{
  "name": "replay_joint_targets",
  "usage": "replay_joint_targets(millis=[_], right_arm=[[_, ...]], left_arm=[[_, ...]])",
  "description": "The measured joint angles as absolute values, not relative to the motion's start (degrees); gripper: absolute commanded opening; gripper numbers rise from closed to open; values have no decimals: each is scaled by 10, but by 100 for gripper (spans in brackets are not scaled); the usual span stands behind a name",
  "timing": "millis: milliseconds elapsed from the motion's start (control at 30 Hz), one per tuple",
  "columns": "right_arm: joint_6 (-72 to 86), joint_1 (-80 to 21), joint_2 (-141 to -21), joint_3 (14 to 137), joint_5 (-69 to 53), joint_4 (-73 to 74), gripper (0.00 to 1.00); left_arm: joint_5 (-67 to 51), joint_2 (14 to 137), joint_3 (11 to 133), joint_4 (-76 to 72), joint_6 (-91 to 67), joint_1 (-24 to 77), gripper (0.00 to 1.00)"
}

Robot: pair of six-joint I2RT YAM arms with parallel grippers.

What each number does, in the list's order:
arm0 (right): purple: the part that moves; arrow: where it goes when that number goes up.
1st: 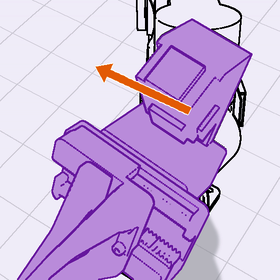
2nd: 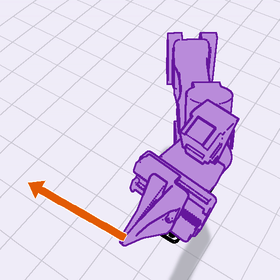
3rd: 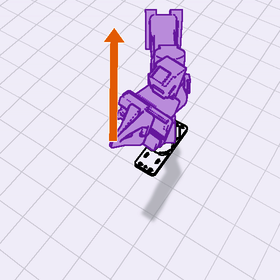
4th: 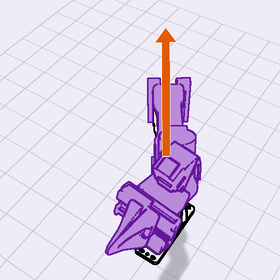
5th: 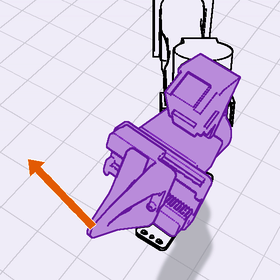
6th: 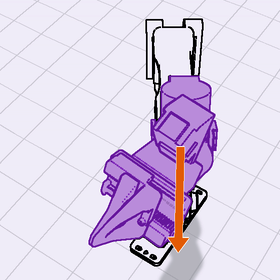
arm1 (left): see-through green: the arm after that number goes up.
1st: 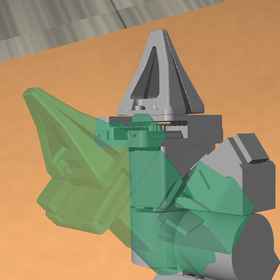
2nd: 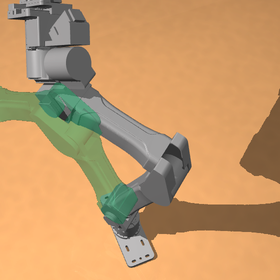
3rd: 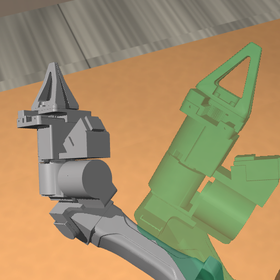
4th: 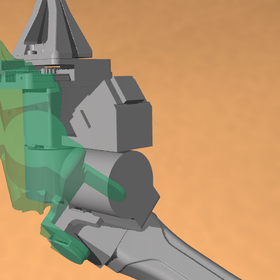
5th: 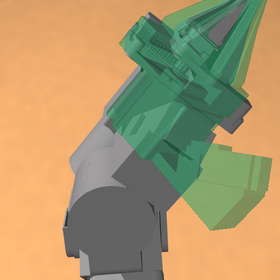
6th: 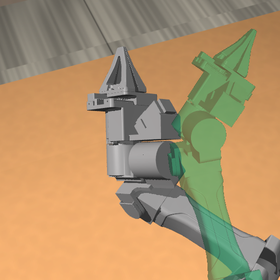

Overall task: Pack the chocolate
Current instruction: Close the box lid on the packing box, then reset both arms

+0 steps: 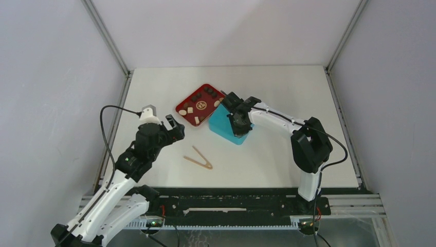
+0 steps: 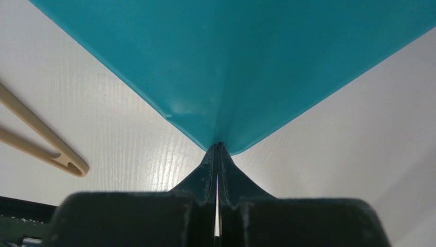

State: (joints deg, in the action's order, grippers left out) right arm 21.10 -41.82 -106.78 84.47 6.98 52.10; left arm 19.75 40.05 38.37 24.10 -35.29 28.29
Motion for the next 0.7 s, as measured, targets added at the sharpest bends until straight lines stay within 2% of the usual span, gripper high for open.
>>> replay_joint_targets(millis=[267, 367, 467, 700], right_arm=[[209, -416, -1058, 841, 75, 518, 2], [209, -407, -1028, 816, 76, 502, 14], [210, -395, -981, 783, 83, 486, 20], [220, -316, -811, 689, 123, 432, 44]], left_arm=[[200, 369, 407, 263, -324, 283, 100], [201, 367, 407, 274, -319, 283, 100], [209, 365, 409, 289, -309, 283, 100], [257, 325, 432, 332, -281, 283, 100]])
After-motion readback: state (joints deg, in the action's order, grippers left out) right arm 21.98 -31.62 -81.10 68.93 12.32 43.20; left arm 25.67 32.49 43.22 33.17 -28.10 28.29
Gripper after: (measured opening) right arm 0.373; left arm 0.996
